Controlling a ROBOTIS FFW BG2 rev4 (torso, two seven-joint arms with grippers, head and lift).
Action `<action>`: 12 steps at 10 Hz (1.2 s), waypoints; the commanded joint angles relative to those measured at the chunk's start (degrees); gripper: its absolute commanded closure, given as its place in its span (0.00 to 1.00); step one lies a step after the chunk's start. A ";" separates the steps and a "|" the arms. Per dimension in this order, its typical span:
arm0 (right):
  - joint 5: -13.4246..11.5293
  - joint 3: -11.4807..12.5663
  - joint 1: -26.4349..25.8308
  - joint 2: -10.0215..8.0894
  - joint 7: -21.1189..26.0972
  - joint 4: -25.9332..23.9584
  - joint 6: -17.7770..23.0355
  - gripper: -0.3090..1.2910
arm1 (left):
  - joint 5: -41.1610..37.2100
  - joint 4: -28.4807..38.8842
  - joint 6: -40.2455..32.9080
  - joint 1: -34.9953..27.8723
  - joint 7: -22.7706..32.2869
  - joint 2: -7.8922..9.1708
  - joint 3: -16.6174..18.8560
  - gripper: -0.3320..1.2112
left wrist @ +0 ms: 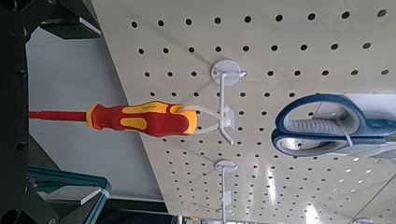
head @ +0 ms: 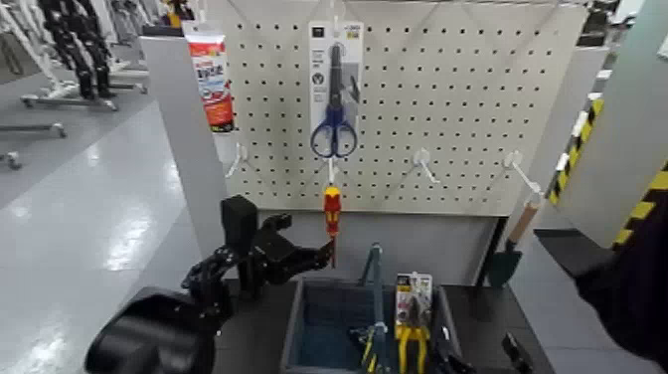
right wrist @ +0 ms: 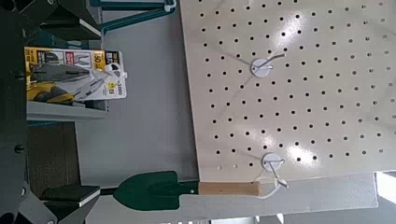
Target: Put the red screwdriver into the crate.
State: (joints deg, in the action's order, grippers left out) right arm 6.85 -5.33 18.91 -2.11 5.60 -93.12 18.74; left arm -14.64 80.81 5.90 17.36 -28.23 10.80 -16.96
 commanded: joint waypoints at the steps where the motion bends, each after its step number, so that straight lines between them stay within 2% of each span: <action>1: 0.09 -0.12 -0.19 -0.09 0.02 0.22 0.24 0.28 | -0.12 -5.83 -0.46 5.76 -3.94 0.27 -2.46 0.30; 5: 0.27 -0.20 -0.37 -0.17 0.02 0.31 0.59 0.28 | -1.62 -12.87 -1.77 11.56 -8.42 -0.26 -5.36 0.30; 7: 0.36 -0.29 -0.54 -0.35 -0.06 0.48 0.68 0.28 | -2.50 -16.82 -3.09 14.11 -10.44 -1.14 -6.51 0.30; 10: 0.45 -0.47 -0.63 -0.35 0.02 0.57 0.77 0.28 | -3.64 -20.25 -5.03 16.74 -11.32 -1.84 -7.91 0.32; 11: 0.45 -0.47 -0.63 -0.35 0.02 0.57 0.77 0.28 | -3.90 -20.42 -5.03 16.92 -11.32 -1.84 -8.27 0.49; 12: 0.45 -0.38 -0.63 -0.35 0.02 0.57 0.77 0.28 | -4.43 -20.60 -4.76 16.92 -11.15 -1.93 -8.27 0.75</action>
State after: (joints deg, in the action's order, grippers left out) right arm 7.29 -5.76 18.28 -2.46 5.62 -92.55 19.51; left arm -18.76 60.32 1.03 34.22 -39.32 8.90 -25.18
